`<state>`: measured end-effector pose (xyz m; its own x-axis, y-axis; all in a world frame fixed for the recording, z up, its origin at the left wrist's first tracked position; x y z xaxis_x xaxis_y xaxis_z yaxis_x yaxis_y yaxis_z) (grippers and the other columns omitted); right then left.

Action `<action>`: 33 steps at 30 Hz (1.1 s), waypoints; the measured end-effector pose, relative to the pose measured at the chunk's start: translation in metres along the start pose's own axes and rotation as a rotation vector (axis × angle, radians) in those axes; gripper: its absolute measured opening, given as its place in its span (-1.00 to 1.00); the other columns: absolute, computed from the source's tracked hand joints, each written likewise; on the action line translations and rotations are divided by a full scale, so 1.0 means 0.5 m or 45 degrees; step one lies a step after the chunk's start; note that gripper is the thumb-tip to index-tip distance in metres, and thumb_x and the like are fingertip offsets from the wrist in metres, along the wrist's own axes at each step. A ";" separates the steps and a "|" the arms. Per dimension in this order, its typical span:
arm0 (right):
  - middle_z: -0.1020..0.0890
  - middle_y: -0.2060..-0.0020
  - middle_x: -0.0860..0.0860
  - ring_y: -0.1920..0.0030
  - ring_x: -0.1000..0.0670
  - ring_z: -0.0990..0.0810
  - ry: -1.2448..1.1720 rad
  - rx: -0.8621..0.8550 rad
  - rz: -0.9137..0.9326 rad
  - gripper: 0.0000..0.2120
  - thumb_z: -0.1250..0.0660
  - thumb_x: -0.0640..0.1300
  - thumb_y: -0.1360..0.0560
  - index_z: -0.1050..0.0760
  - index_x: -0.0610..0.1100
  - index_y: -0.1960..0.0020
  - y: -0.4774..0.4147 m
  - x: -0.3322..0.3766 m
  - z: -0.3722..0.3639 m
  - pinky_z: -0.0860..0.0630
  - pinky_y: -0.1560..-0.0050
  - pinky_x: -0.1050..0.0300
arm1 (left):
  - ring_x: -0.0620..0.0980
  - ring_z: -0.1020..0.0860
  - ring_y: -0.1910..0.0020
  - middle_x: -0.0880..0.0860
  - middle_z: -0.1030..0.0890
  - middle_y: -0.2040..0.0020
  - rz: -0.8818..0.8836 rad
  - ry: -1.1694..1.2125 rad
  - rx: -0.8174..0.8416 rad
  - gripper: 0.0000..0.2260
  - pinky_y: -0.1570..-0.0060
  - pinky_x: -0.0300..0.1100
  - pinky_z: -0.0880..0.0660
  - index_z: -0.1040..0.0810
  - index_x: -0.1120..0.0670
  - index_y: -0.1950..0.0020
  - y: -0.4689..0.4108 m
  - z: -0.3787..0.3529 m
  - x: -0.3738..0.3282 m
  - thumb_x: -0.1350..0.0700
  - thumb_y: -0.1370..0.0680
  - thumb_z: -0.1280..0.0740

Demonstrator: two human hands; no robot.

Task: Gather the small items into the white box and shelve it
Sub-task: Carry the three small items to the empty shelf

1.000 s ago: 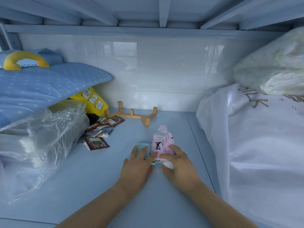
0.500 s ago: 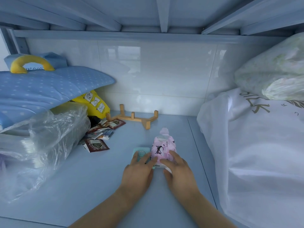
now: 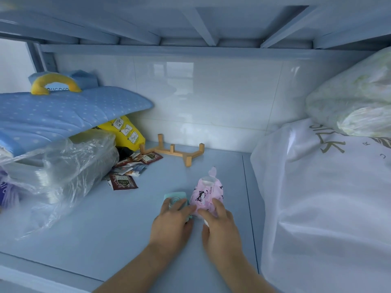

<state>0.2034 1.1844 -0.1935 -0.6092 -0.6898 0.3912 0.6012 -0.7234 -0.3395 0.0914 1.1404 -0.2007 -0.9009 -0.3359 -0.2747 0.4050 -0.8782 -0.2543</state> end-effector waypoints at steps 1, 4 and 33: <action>-0.13 -0.45 0.07 -0.25 -0.06 -0.30 -0.017 -0.006 0.002 -0.49 -0.15 -0.26 -0.46 -0.35 0.24 -0.26 0.002 -0.001 0.002 -0.47 -0.06 0.12 | -0.02 -0.11 -0.43 -0.19 -0.30 -0.39 0.010 -0.001 -0.001 -0.64 -0.04 -0.08 -0.52 -0.31 -0.27 -0.32 0.003 -0.001 -0.003 -0.02 -0.55 -0.17; -0.22 -0.42 0.00 -0.22 -0.10 -0.34 -0.100 -0.019 0.016 -0.54 -0.18 -0.27 -0.45 -0.43 0.16 -0.23 0.000 0.000 0.008 -0.47 -0.07 0.10 | -0.01 -0.10 -0.45 -0.16 -0.29 -0.41 0.036 -0.028 -0.011 -0.64 -0.07 -0.07 -0.51 -0.28 -0.25 -0.36 0.008 -0.006 -0.009 0.00 -0.57 -0.13; -0.58 0.03 0.00 0.17 -0.09 -0.60 -0.524 -0.110 0.281 -0.75 -0.49 -0.29 -0.17 -0.63 -0.03 0.20 0.106 0.022 0.067 -0.33 0.23 0.31 | 0.06 -0.51 -0.17 -0.10 -0.59 -0.14 0.163 0.014 -0.442 -0.56 0.18 -0.10 -0.60 -0.53 -0.16 -0.19 0.219 0.072 -0.072 0.14 -0.34 -0.42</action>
<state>0.2460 1.1392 -0.1783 -0.2056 -0.7716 0.6020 0.6377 -0.5722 -0.5156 0.1626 1.0441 -0.1855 -0.8386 -0.4303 -0.3340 0.5447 -0.6610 -0.5162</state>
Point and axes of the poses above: each hand's wrist, its own y-axis away from the middle knuckle, its own z-axis out of the back of the hand, x = y × z, the point moved 9 cm from there along -y, towards the middle knuckle
